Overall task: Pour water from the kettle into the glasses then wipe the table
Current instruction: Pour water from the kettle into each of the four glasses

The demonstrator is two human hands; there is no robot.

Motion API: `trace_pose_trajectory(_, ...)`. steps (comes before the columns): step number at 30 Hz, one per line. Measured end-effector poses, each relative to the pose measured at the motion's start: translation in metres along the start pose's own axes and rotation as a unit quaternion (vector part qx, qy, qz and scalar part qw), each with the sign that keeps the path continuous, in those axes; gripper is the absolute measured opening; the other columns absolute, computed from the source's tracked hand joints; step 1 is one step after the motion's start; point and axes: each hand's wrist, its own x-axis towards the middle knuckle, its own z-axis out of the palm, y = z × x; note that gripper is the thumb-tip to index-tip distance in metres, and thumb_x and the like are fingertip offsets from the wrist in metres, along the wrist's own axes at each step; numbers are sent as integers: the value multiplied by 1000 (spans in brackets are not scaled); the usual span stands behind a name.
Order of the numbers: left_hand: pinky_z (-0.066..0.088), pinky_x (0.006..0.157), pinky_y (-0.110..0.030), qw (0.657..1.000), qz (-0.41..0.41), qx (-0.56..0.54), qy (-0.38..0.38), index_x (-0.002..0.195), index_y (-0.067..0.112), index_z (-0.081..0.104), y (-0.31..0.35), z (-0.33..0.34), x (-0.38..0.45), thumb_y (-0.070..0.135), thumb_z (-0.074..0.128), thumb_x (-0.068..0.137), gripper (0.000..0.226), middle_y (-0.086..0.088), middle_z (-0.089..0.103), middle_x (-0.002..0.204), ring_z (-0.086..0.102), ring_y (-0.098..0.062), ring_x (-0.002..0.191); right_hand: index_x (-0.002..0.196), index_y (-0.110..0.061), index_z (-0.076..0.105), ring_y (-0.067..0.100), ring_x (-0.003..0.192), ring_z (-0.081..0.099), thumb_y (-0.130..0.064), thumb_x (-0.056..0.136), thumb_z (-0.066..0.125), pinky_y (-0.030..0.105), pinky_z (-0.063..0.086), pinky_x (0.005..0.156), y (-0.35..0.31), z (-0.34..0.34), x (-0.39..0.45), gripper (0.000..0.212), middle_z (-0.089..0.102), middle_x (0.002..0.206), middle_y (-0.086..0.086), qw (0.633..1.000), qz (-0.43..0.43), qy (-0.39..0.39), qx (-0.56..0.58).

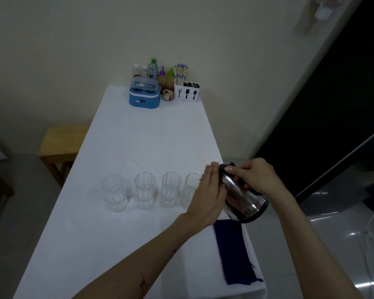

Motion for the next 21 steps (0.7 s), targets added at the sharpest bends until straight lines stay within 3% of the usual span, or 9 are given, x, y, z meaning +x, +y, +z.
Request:
trace_pose_trajectory(7, -4, 112, -12, 1000, -2, 0, -5, 153, 11, -1, -2, 0, -1, 19, 25, 104, 56, 1, -2, 163, -6, -9, 148, 60, -10, 70, 3, 34, 49, -35, 85, 78, 13, 38, 37, 0, 1, -1, 36, 59, 45, -2, 1000, 4, 3, -1)
trace_pose_trajectory(13, -10, 104, -1, 1000, 1, 2, -2, 153, 10, 0, -2, 0, -2, 17, 25, 104, 55, 0, -2, 163, -6, -9, 148, 64, -7, 72, 10, 42, 51, -38, 85, 77, 16, 38, 40, 1, 3, 0, 38, 59, 49, 1, 1000, 1, 2, -6)
trace_pose_trajectory(16, -10, 105, -3, 1000, 11, 13, -1, 153, 8, 0, -3, -1, -2, 16, 25, 105, 55, -2, -1, 163, -6, -12, 149, 61, -8, 71, 9, 39, 49, -37, 85, 77, 15, 37, 39, 2, 4, 0, 38, 57, 44, -1, 1000, -1, 3, 2)
trace_pose_trajectory(21, -7, 112, -11, 999, 23, 29, -11, 152, 6, -1, -3, -3, -2, 16, 24, 105, 54, -5, -3, 162, -6, -15, 149, 65, -5, 74, 16, 49, 54, -39, 85, 77, 25, 45, 55, 7, 6, 0, 39, 71, 68, 23, 1000, -10, 1, 17)
